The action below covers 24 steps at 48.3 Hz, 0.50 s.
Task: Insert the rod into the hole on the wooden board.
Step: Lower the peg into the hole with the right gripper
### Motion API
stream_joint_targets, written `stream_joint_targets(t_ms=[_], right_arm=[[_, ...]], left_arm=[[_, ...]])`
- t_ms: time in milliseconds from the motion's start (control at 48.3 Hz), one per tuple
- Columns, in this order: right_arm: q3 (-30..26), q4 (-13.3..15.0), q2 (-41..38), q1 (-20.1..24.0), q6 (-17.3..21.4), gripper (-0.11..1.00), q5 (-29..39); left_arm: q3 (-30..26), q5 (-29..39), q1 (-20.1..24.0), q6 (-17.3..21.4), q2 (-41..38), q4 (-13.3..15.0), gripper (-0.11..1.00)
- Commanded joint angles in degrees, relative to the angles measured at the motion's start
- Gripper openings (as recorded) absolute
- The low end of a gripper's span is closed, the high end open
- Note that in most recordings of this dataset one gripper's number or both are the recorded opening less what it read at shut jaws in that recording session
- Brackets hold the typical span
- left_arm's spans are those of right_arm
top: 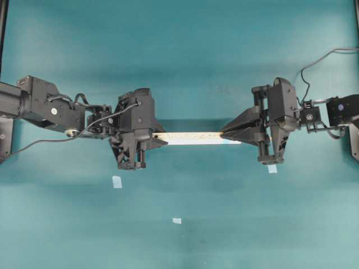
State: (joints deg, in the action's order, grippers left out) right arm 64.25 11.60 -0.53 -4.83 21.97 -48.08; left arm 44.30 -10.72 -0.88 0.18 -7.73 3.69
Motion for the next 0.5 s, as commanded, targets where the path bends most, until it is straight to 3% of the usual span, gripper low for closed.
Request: stream_joint_targets(t_ms=[0,476], right_arm=[[0.53,-0.09,1.58,-0.18,0.09,0.12,-0.26],[3.43,-0.18,3.6,-0.18,0.0,0.12,-0.26]], left_arm=[[-0.7,-0.09,-0.26,-0.44,0.88,-0.09,0.31],[-0.7,0.35,-0.26,-0.44,0.88,-0.09,0.31]])
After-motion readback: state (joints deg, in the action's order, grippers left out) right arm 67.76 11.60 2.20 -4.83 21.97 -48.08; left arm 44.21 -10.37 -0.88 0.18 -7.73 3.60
